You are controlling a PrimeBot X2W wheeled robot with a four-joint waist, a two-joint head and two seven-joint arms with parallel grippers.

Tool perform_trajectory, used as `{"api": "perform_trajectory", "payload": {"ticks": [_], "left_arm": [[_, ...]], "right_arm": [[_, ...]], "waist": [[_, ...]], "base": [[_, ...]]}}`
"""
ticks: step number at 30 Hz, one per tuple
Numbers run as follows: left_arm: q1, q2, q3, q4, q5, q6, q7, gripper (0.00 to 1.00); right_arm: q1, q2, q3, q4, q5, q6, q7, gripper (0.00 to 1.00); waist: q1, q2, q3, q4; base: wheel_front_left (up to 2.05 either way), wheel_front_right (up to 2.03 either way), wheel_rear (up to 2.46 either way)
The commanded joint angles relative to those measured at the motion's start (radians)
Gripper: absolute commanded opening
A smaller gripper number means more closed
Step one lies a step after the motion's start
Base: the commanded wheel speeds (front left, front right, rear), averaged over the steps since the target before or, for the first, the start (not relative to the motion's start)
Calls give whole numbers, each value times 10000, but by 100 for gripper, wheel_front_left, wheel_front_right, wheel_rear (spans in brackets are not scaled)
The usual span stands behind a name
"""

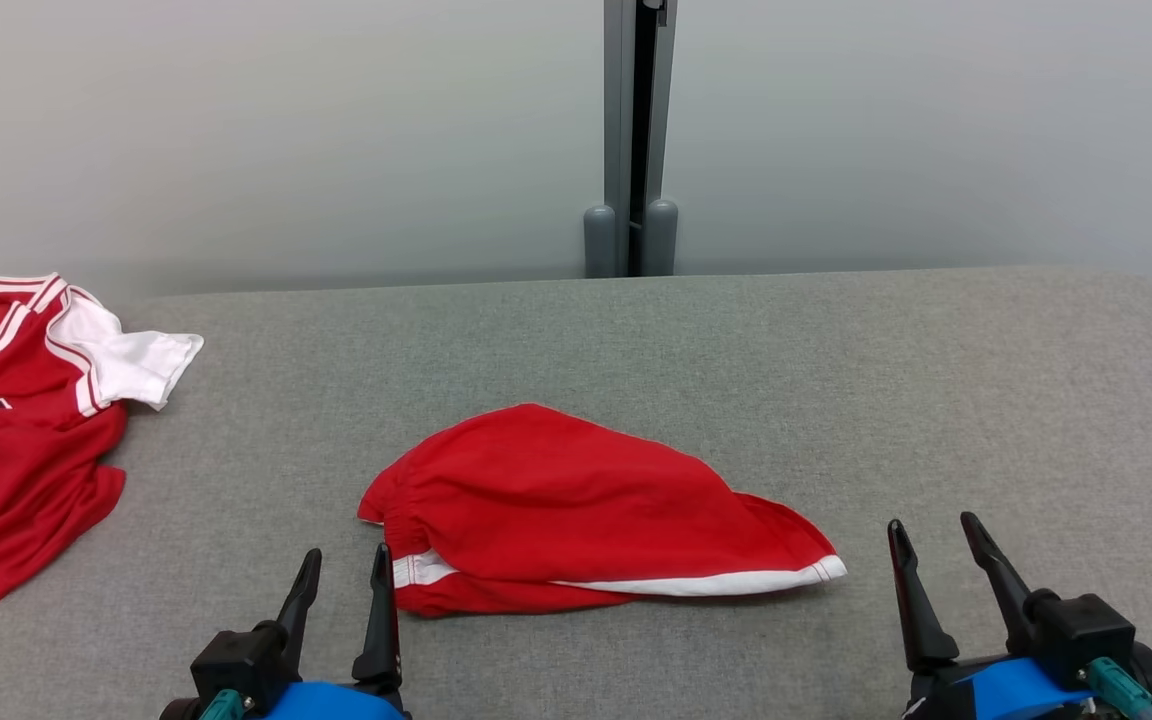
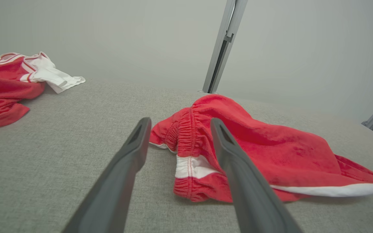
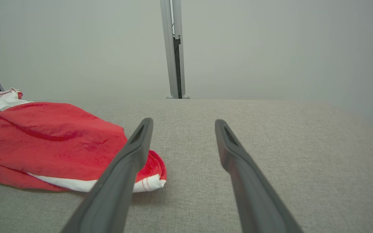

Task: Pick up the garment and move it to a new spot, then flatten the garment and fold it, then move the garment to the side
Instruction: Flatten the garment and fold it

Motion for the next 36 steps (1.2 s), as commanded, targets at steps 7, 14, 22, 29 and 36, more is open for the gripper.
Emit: {"api": "perform_trajectory", "payload": {"ticks": [7, 14, 22, 29, 36], "left_arm": [[-17, -53, 114, 103, 154, -91, -30, 100], [-115, -72, 91, 263, 220, -149, -30, 100], [-245, -84, 165, 310, 264, -171, -30, 100], [-275, -87, 245, 310, 306, -185, -30, 100], [-292, -90, 241, 352, 257, -155, -30, 100]], "right_arm": [[-297, -39, 284, 931, -941, 1, -34, 100], [-1125, -42, 469, 2807, -2263, 1, -20, 100], [-2023, -41, 584, 4287, -2694, 1, -24, 100], [-2332, -39, 880, 4768, -2608, 1, -31, 48], [-2551, -39, 1078, 5535, -2529, 1, 53, 40]], "waist": [[0, 0, 80, 48], [0, 0, 210, 225], [0, 0, 416, 476], [0, 0, 525, 575], [0, 0, 538, 565]], "base": [[0, 0, 0], [0, 0, 0], [0, 0, 0], [0, 0, 0], [0, 0, 0]]}}
